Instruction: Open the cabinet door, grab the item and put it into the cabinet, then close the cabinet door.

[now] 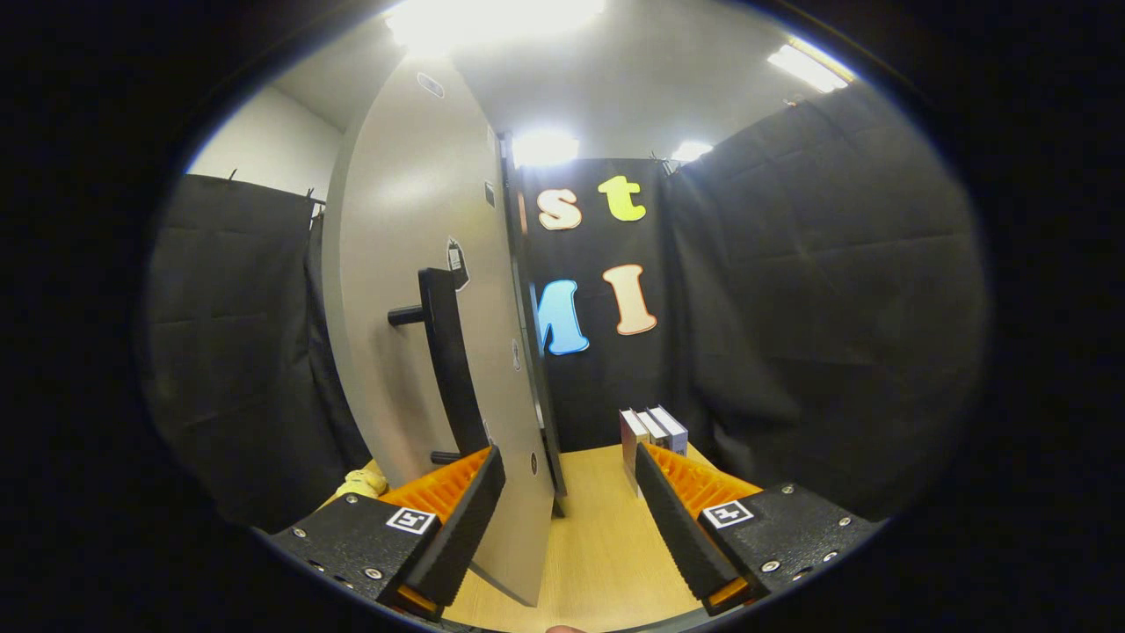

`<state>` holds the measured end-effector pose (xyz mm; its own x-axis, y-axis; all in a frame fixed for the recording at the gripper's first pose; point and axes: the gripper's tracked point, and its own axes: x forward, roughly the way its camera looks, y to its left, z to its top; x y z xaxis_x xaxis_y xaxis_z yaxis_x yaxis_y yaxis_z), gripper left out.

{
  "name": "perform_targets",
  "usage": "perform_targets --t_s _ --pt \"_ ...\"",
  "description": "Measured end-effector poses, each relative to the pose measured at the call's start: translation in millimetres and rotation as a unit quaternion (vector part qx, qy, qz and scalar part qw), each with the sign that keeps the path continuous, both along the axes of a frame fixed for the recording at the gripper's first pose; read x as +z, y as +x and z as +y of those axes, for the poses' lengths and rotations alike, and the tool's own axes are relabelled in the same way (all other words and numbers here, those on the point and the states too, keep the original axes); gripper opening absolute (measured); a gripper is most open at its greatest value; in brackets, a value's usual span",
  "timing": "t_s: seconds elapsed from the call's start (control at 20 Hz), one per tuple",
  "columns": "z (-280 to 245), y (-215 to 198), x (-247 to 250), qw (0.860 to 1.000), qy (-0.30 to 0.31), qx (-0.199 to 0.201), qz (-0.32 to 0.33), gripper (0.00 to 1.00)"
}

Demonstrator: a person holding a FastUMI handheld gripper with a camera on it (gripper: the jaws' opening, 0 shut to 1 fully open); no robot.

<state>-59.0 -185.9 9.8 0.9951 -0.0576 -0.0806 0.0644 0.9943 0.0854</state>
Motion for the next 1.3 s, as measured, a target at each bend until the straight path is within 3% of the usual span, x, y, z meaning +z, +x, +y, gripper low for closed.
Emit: perform_targets --t_s 0.55,0.85,1.0,1.3 --pt "101.5 13.6 -6.4 1.000 0.009 -0.010 0.007 0.94" --pt "174.4 30.5 -7.7 0.999 0.023 0.030 0.014 0.95" --pt "190.9 30.8 2.8 1.000 0.003 0.028 0.003 0.95" --pt "223.4 35.2 10.2 0.999 0.018 0.034 -0.015 0.95"
